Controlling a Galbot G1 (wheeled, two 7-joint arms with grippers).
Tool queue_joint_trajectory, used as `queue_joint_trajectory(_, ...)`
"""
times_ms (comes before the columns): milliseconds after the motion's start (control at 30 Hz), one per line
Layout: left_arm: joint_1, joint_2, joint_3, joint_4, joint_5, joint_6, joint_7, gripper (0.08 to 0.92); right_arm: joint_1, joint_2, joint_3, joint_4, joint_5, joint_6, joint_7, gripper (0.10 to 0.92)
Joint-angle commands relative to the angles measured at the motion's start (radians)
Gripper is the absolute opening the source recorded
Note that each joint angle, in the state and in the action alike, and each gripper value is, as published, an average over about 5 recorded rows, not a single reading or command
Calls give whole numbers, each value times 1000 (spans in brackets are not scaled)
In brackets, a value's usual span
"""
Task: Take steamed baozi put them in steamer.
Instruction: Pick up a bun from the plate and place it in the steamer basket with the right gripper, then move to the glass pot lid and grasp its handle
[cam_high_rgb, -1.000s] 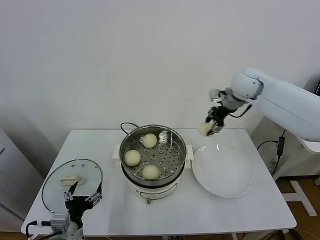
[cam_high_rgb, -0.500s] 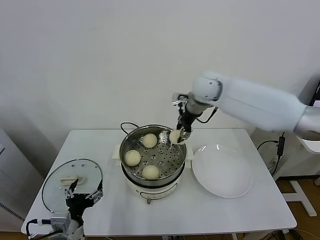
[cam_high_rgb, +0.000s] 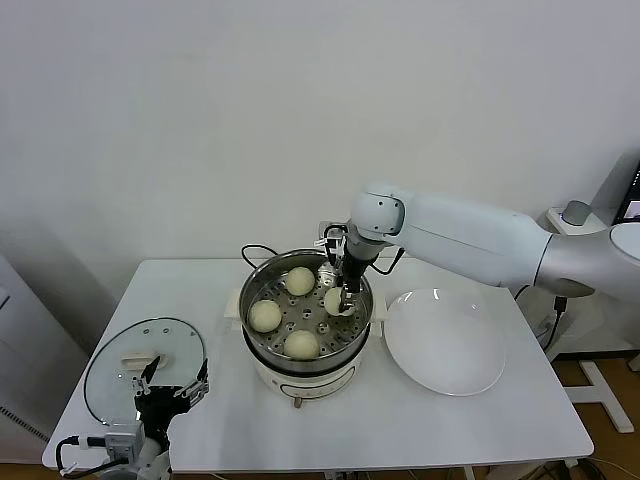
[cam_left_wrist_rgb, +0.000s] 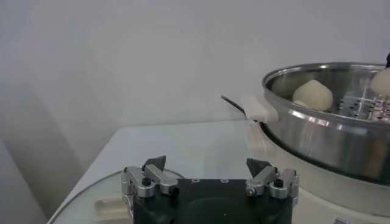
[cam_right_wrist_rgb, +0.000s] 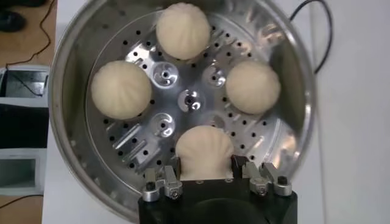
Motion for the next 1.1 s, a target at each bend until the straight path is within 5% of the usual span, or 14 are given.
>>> queue_joint_trajectory(33, 0, -1, 0, -1, 0, -1, -1, 823, -50, 29, 17, -23, -27, -13, 32, 516)
queue_joint_trajectory(233, 1, -3, 0, -3, 2, -1, -2, 823, -43, 16, 15, -18, -33, -12, 31, 526)
queue_joint_trajectory(567, -2, -15, -7, -4, 3, -6, -10, 823, -29, -60, 109, 20, -31, -7, 21, 779)
queue_joint_trajectory(733, -3, -33, -15, -16, -60, -13, -63, 823, -108, -165, 358, 79, -27, 39, 32, 820)
queue_joint_trajectory(1100, 4, -59, -13, -68, -77, -29, -99, 823, -700, -319, 1156, 250, 82, 368, 425, 823)
